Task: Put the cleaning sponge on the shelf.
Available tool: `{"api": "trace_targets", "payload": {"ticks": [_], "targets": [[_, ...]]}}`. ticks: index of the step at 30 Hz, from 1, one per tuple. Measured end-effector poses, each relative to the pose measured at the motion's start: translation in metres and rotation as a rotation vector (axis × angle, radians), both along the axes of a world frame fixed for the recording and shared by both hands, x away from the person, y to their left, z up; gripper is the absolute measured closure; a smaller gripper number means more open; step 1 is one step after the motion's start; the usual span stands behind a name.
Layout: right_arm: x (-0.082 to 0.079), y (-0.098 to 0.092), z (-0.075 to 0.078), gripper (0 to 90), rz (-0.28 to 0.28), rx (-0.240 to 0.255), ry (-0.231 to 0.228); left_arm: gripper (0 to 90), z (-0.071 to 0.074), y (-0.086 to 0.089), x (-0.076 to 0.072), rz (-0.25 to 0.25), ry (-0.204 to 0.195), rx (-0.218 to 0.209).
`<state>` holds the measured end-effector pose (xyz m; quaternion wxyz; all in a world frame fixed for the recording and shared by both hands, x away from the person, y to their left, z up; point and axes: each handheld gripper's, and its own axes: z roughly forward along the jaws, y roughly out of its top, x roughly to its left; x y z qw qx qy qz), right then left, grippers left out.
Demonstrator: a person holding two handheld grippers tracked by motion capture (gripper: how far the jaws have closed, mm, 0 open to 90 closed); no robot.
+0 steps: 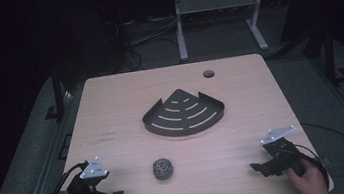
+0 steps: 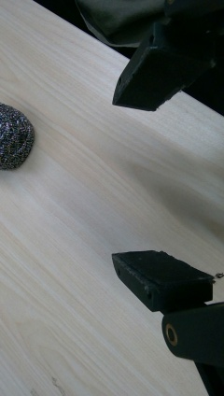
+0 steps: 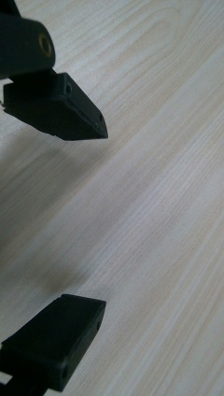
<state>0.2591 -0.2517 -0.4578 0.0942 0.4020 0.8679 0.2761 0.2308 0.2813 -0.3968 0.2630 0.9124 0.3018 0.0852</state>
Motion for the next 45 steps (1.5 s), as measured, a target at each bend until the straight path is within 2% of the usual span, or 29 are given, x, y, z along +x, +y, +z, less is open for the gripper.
{"api": "trace_targets", "payload": {"ticks": [12, 22, 45], "targets": [[-0.002, 0.001, 0.002, 14.3, 0.005, -0.006, -0.008, 19.9, 0.002, -0.014, 0.009, -0.036, 0.003, 0.016], [-0.003, 0.003, 0.002, 14.3, 0.011, -0.007, -0.011, 19.9, 0.0, -0.036, 0.016, -0.085, 0.026, 0.041], [-0.003, 0.004, 0.003, 14.3, 0.012, -0.007, -0.01, 19.9, 0.002, -0.07, 0.03, -0.156, 0.042, 0.052]]}}
